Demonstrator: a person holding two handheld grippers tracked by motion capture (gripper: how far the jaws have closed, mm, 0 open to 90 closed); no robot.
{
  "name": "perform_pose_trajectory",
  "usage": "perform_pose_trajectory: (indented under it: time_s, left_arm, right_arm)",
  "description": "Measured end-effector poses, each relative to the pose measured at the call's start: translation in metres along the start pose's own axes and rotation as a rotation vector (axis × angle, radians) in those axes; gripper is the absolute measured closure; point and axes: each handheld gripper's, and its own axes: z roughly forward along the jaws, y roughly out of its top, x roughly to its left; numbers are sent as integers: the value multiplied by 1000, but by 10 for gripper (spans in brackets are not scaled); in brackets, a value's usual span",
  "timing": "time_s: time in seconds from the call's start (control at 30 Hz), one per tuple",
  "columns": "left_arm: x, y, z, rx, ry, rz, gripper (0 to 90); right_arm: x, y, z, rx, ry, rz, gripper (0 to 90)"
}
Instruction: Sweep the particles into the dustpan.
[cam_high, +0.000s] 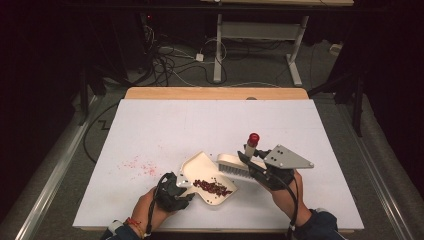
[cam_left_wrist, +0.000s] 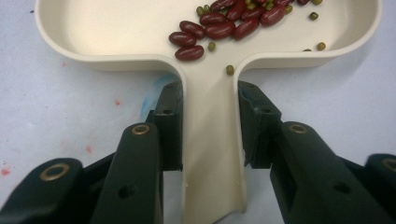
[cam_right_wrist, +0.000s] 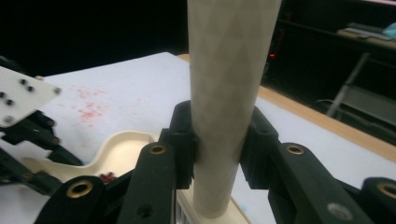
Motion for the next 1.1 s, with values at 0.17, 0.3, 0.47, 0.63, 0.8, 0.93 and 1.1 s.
perform_pose_trajectory:
  time_s: [0.17, 0.3, 0.47, 0.63, 0.8, 0.93, 1.1]
  left_arm:
    - [1, -2, -2, 6, -2, 2, 631]
    - [1, -2, -2, 10, -3, 1, 631]
    - [1, -1, -1, 9, 1, 5, 630]
    - [1, 0, 0, 6, 3, 6, 630]
    - [3, -1, 0, 1, -6, -1, 631]
    - [3, -1, 0, 1, -7, -4, 630]
    - [3, 1, -2, 14, 4, 14, 631]
  right_arm:
    - [-5, -9, -13, 36, -62, -39, 703]
    - [-9, -15, -23, 70, -77, -56, 703]
    - [-7, -23, -29, 96, -60, -56, 703]
    - [4, -24, -26, 89, -9, -50, 704]
    - [11, -23, -24, 81, 29, -42, 703]
    - [9, -20, -26, 54, 49, -5, 704]
    - [1, -17, -33, 30, 11, -13, 703]
